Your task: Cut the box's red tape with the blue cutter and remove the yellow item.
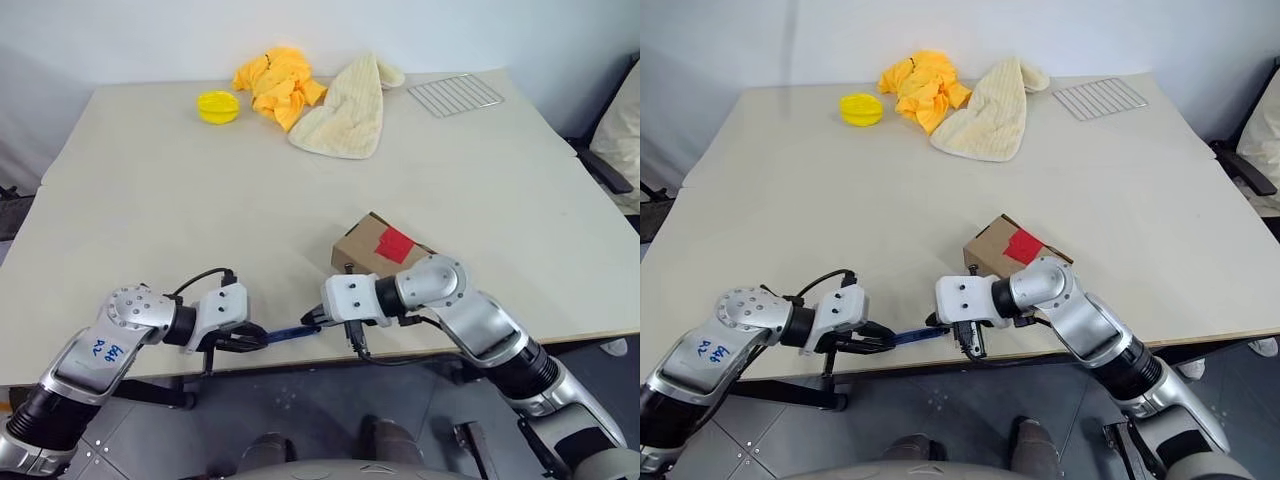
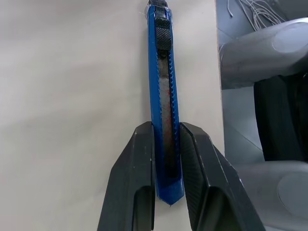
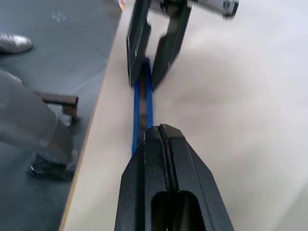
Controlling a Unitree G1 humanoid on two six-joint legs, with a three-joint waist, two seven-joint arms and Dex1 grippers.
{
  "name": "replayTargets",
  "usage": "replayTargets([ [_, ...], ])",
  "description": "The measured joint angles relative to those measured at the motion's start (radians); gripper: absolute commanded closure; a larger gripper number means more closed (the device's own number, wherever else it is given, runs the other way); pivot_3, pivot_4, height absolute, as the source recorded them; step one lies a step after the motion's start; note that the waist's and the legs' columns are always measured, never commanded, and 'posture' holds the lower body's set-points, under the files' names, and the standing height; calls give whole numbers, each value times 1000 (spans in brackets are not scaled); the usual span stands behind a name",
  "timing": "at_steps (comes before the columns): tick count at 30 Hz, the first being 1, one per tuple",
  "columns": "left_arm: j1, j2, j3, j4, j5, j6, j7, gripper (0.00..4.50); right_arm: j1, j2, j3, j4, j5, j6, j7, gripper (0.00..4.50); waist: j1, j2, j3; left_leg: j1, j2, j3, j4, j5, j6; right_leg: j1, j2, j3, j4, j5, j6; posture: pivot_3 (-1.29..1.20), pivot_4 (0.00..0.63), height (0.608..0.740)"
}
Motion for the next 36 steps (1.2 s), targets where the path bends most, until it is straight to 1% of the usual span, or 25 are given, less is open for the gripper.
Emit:
replayTargets([
  [10, -10, 1, 1, 26, 0, -18, -28, 4045, 11, -6, 46, 71, -122, -134, -17, 4490, -1, 0, 0, 0, 0, 0, 0, 0, 0, 0, 0, 0, 0, 0, 0, 0, 150, 740],
  [22, -9, 2, 4, 24, 0, -7, -30, 4045, 14, 0, 50, 100, -177, -236, -13, 4490, -2, 0, 0, 1, 0, 0, 0, 0, 0, 0, 0, 0, 0, 0, 0, 0, 150, 740],
  [29, -5, 3, 7, 24, 1, 3, -30, 4045, 16, 21, 59, 107, -204, -255, -12, 4490, -6, 0, 0, 6, 0, 0, -1, 0, 0, 5, 0, 0, 0, 0, 0, 0, 150, 740],
  [36, -6, 3, 6, 23, 2, 9, -32, 4045, 16, 49, 57, 109, -229, -255, -26, 4490, -11, 0, 0, 7, 0, 1, -1, 0, 0, 5, 0, 1, 1, 0, 0, 0, 150, 740],
])
